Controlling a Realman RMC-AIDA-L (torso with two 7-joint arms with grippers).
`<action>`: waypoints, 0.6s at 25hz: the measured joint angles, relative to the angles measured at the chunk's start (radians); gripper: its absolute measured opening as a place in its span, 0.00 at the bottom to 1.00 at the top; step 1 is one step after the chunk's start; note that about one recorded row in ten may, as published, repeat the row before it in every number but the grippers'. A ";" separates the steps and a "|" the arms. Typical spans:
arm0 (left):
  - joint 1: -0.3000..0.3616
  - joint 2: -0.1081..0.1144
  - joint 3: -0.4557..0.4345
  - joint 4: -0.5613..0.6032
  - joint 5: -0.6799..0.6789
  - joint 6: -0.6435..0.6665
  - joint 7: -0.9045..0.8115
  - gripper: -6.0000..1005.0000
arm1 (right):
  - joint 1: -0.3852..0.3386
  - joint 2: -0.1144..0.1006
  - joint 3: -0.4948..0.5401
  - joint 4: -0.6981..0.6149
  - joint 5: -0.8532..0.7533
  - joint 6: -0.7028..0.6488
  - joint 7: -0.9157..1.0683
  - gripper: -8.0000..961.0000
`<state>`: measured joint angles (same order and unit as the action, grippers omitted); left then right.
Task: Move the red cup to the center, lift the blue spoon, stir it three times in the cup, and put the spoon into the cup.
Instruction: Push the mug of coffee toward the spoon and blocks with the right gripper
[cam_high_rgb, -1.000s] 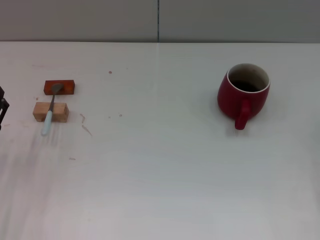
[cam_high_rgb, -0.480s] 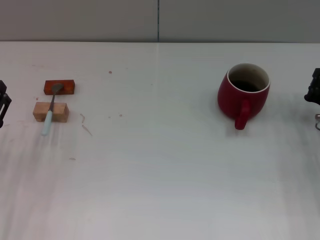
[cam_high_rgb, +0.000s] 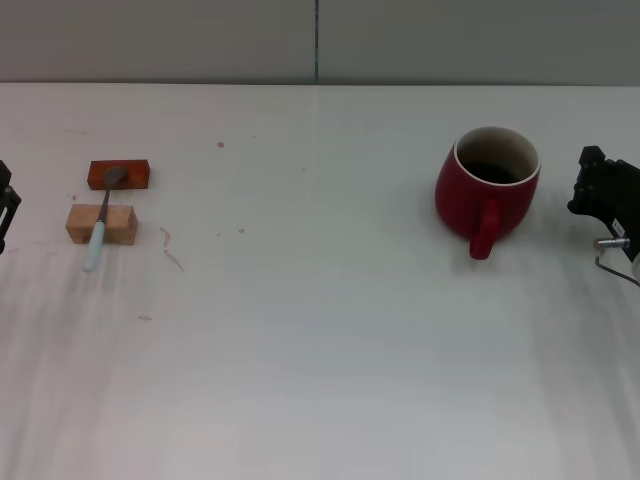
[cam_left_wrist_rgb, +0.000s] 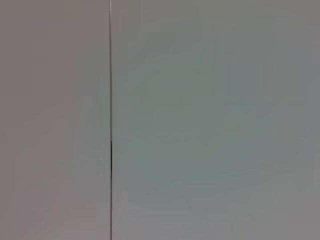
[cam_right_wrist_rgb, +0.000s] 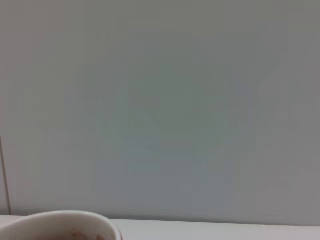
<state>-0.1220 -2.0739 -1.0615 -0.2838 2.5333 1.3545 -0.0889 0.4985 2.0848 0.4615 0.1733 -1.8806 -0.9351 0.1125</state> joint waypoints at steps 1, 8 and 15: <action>0.001 0.000 0.000 0.000 -0.001 0.000 0.000 0.82 | 0.000 0.000 -0.002 0.005 0.000 0.000 0.000 0.02; 0.004 0.000 0.000 0.000 -0.001 0.002 0.000 0.82 | 0.004 -0.001 -0.039 0.025 -0.002 0.001 -0.001 0.02; 0.006 0.000 0.000 0.000 -0.001 0.004 0.000 0.82 | 0.008 -0.001 -0.042 0.040 -0.028 0.001 -0.001 0.03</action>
<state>-0.1164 -2.0739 -1.0615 -0.2838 2.5326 1.3587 -0.0889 0.5064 2.0837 0.4199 0.2137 -1.9086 -0.9339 0.1119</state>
